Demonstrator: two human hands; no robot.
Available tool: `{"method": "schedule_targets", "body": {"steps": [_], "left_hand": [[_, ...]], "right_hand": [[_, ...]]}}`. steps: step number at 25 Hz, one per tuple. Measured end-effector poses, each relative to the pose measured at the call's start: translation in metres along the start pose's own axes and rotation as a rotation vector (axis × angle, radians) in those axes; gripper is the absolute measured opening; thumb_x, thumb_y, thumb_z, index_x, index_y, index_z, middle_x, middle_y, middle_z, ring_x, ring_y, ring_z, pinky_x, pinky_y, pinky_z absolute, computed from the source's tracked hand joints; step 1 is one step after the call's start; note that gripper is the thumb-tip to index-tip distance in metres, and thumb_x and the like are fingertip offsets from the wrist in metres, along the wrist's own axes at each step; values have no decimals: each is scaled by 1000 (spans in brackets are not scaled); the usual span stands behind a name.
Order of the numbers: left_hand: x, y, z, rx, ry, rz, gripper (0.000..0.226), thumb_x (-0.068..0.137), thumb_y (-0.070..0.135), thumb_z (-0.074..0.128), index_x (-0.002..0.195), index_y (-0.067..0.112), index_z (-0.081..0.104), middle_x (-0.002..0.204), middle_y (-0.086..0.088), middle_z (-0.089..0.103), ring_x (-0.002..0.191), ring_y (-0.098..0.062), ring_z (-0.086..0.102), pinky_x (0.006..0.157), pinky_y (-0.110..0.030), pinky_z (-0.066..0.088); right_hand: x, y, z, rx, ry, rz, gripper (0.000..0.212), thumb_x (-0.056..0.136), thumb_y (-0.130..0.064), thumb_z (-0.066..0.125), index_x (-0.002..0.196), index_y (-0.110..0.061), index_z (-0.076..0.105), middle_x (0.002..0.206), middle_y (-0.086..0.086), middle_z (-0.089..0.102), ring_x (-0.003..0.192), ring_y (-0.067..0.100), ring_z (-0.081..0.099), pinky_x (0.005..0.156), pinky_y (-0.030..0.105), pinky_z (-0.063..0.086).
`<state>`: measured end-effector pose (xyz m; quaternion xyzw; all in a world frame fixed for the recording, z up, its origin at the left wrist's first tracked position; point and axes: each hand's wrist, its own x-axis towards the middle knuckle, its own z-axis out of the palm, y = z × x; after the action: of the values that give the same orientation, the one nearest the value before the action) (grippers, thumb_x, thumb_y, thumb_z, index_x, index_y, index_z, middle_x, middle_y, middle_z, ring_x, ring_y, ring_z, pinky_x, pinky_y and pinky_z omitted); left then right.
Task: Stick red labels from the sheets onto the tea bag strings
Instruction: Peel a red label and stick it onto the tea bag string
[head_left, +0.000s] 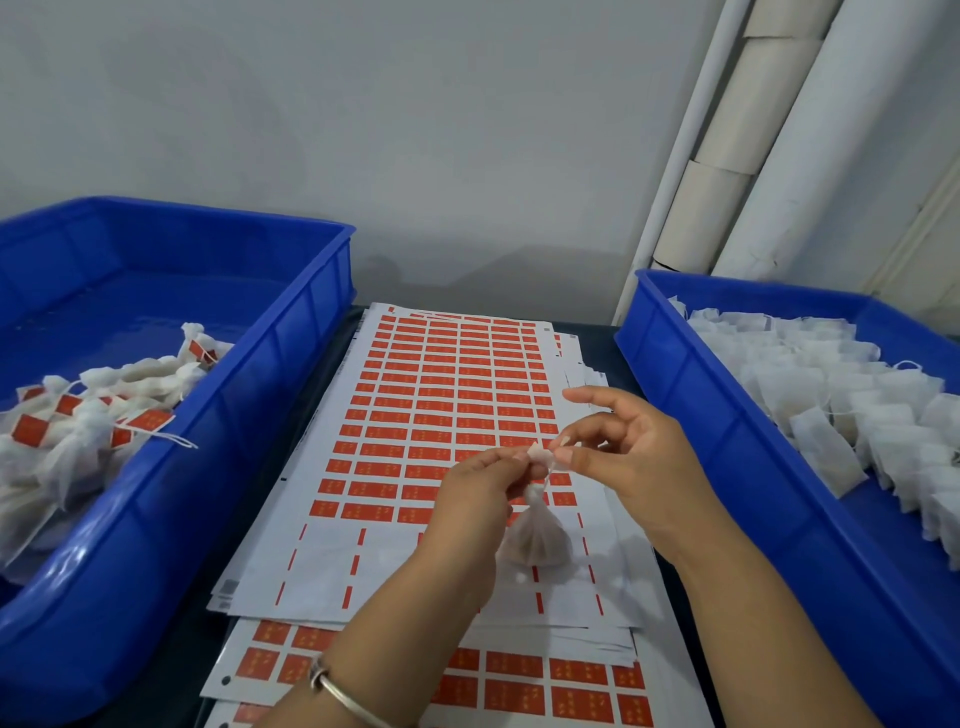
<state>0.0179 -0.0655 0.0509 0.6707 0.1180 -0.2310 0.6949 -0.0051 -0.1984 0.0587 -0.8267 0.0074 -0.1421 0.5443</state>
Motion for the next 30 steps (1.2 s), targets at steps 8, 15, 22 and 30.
{"method": "schedule_targets", "body": {"steps": [8, 15, 22, 30], "left_hand": [[-1, -8, 2, -166, -37, -129, 9, 91, 17, 58, 92, 11, 64, 107, -11, 66, 106, -28, 58, 87, -35, 40], [4, -7, 0, -144, -5, -101, 11, 92, 19, 56, 82, 19, 60, 104, -7, 67, 105, -26, 59, 85, -34, 41], [10, -14, -4, -203, -46, -32, 9, 92, 16, 56, 90, 15, 65, 95, -5, 69, 97, -23, 63, 81, -31, 42], [3, -8, -8, -139, -184, -4, 27, 92, 2, 48, 72, 8, 65, 105, -17, 66, 110, -35, 57, 103, -44, 40]], "right_hand": [[1, 6, -1, 58, 14, 43, 33, 80, -15, 72, 97, -39, 57, 81, -14, 72, 88, 3, 67, 74, 17, 51], [2, 7, -1, 82, 25, 55, 32, 80, -12, 71, 97, -37, 58, 81, -12, 72, 87, 0, 67, 68, 9, 50], [3, 8, 0, 64, 71, 80, 33, 80, -13, 72, 95, -38, 57, 84, -9, 72, 86, 10, 69, 73, 25, 58], [2, 2, -1, 42, 97, 84, 30, 81, -16, 72, 94, -38, 57, 87, -9, 71, 80, 7, 70, 66, 22, 58]]}}
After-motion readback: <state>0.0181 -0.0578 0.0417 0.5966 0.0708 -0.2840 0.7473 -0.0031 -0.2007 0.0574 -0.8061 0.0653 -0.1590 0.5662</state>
